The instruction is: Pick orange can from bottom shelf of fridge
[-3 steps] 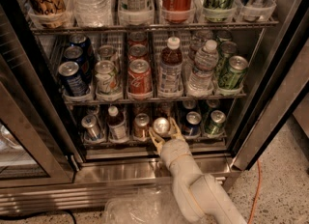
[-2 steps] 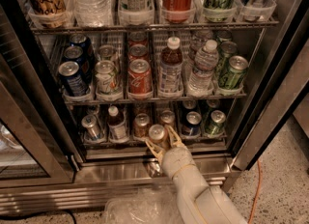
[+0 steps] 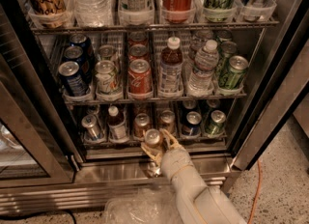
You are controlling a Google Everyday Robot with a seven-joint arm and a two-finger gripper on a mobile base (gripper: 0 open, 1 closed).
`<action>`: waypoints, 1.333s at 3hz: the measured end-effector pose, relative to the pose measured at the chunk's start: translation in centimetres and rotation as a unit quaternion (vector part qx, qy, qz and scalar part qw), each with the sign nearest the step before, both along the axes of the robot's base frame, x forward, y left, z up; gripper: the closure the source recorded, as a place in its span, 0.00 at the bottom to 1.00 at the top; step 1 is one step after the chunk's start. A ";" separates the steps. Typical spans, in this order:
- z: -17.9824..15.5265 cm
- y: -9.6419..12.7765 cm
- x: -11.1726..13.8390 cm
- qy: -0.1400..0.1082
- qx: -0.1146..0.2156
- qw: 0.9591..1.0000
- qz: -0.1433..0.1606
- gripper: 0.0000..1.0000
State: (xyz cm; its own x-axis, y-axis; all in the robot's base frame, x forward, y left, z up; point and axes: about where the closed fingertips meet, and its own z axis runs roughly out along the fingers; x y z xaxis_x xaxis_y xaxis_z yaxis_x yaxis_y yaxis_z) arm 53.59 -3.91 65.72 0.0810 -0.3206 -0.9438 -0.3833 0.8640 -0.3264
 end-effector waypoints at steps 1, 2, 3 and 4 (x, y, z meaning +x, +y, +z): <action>-1.2 0.1 -1.3 -0.008 0.025 1.000 0.016 1.00; -1.5 -0.2 -3.1 -0.034 0.067 0.997 0.030 1.00; -1.7 -0.6 -4.6 -0.047 0.092 0.994 0.034 1.00; -1.7 -0.6 -4.6 -0.047 0.092 0.994 0.034 1.00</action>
Offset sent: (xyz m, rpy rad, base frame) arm -0.0554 -0.0099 -0.0169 0.2393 -0.1343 0.0888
